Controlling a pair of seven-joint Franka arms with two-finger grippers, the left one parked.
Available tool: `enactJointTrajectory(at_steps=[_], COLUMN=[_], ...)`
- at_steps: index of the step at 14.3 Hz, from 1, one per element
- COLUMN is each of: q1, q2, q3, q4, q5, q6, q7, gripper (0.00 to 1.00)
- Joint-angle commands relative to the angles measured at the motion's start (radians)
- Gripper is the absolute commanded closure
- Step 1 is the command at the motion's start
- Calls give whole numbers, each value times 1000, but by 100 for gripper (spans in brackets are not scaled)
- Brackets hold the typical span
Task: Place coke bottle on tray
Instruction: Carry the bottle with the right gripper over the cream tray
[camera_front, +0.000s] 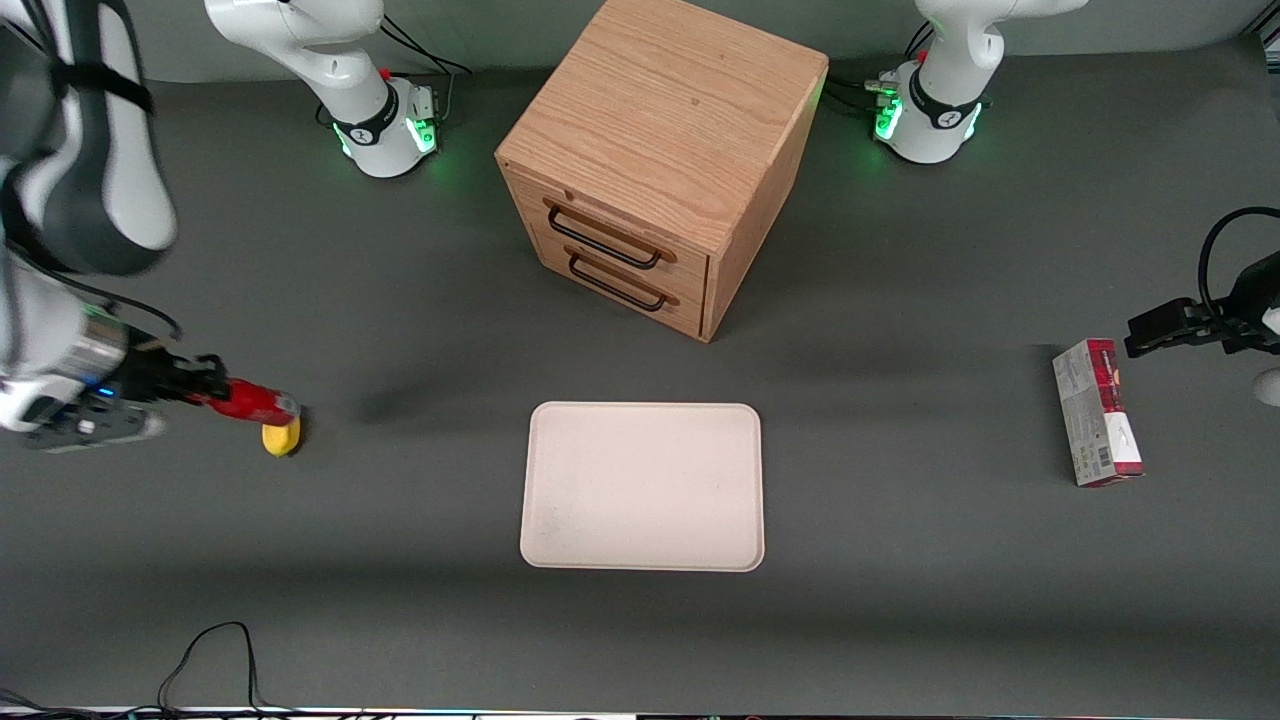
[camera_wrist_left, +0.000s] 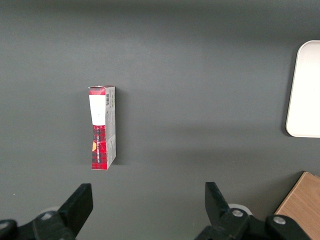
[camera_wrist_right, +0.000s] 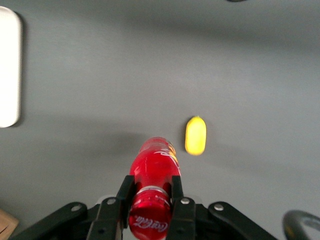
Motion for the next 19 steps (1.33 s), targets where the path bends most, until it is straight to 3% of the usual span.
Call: enactJointTrajectory(at_steps=[1, 3, 6, 10, 13, 15, 19], q1=[4, 4, 20, 150, 268, 352, 492], q2=[13, 13, 27, 218, 381, 436, 470], q3=[-4, -4, 1, 1, -2, -1, -1], q4=[229, 330, 373, 598, 772, 817, 817], q5=[18, 18, 19, 16, 13, 11, 7], q6=[-221, -318, -341, -317, -312, -285, -222], q7=[-19, -19, -11, 16, 131, 244, 309], gripper=[79, 80, 79, 80, 85, 87, 87])
